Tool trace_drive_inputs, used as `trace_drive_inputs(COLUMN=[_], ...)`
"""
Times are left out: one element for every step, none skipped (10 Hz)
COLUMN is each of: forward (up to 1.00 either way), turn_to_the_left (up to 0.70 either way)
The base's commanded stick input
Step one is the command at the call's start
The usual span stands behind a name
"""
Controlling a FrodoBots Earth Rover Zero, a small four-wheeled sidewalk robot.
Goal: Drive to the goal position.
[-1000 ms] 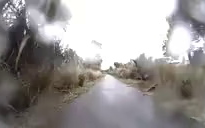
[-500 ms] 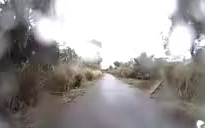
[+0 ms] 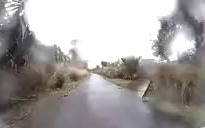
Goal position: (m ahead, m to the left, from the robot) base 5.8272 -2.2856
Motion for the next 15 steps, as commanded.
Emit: trace_drive_inputs(forward=[0.85,0.85,0.85,0.85,0.85,0.85,0.85,0.85,0.85,0.85,0.85,0.85,0.85,0.85,0.85], turn_to_the_left=[0.00,0.00,0.00,0.00,0.00,0.00,0.00,0.00,0.00,0.00,0.00,0.00,0.00,0.00,0.00])
